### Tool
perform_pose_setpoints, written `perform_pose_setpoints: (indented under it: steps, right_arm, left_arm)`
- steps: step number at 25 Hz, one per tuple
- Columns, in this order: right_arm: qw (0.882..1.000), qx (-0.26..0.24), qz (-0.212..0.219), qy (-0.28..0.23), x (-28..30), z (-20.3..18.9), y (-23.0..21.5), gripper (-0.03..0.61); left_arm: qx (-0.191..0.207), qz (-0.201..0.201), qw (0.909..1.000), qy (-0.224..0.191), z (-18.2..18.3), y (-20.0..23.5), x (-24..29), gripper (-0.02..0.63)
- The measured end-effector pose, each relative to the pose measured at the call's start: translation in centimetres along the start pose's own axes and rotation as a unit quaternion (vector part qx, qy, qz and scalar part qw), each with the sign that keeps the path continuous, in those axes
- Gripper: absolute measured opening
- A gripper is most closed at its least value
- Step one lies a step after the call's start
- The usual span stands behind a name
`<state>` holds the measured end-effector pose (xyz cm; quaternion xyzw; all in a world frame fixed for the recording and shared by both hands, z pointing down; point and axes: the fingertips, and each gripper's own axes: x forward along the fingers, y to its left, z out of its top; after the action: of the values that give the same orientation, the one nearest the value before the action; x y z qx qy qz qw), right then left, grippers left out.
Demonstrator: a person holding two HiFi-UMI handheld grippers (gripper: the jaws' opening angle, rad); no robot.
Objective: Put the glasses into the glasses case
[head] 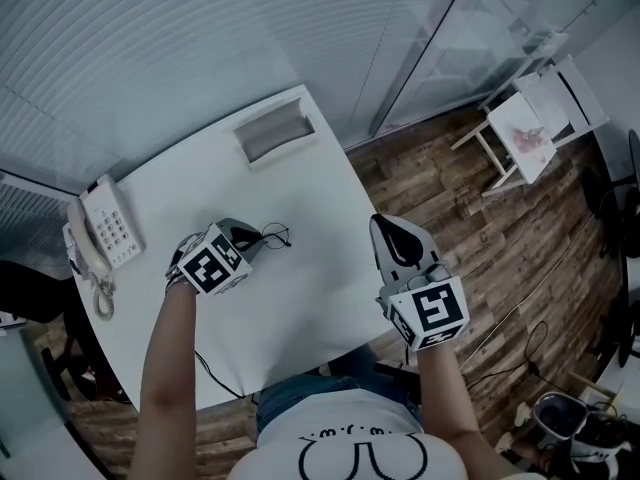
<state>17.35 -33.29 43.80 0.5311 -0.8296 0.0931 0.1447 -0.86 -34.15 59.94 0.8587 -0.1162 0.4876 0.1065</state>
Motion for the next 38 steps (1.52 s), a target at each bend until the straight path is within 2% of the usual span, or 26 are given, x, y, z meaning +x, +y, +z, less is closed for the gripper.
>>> perform_pose_setpoints:
  steps: [3,6,13,18,24,27,31,38]
  right_arm:
    - [1.000,-0.005,0.000,-0.007,-0.5,0.5,0.5,0.011]
    - [1.000,-0.011,0.000,-0.015,-1.0,1.3,1.1,0.011]
    - [0.999,-0.022,-0.005,-0.037,-1.7,3.3,1.9,0.011]
    - [0.999,-0.027,-0.003,-0.044,-1.7,4.2,2.4,0.011]
    - [0.999,-0.029,0.005,-0.034,-1.2,3.5,2.9,0.011]
    - [0.999,-0.027,0.006,-0.031,-1.0,3.1,2.7,0.011]
    - [0.999,-0.018,0.001,-0.028,-0.9,2.6,1.5,0.011]
    - [1.000,0.006,-0.004,-0.012,0.3,1.4,-1.5,0.011]
  left_arm:
    - [0.009,0.020,0.9996,-0.018,0.8,0.1,-1.6,0.023]
    - [0.018,0.053,0.9970,-0.053,2.4,0.5,-4.2,0.021]
    - [0.054,0.138,0.9803,-0.130,6.8,1.9,-12.0,0.021]
    - [0.094,0.189,0.9658,-0.151,9.7,4.8,-17.5,0.021]
    - [0.110,0.235,0.9521,-0.161,13.0,9.0,-21.5,0.021]
    - [0.103,0.233,0.9529,-0.165,14.3,10.4,-20.6,0.021]
    - [0.088,0.211,0.9607,-0.157,15.1,12.1,-16.7,0.021]
    - [0.095,0.184,0.9727,-0.105,16.5,15.1,-8.5,0.021]
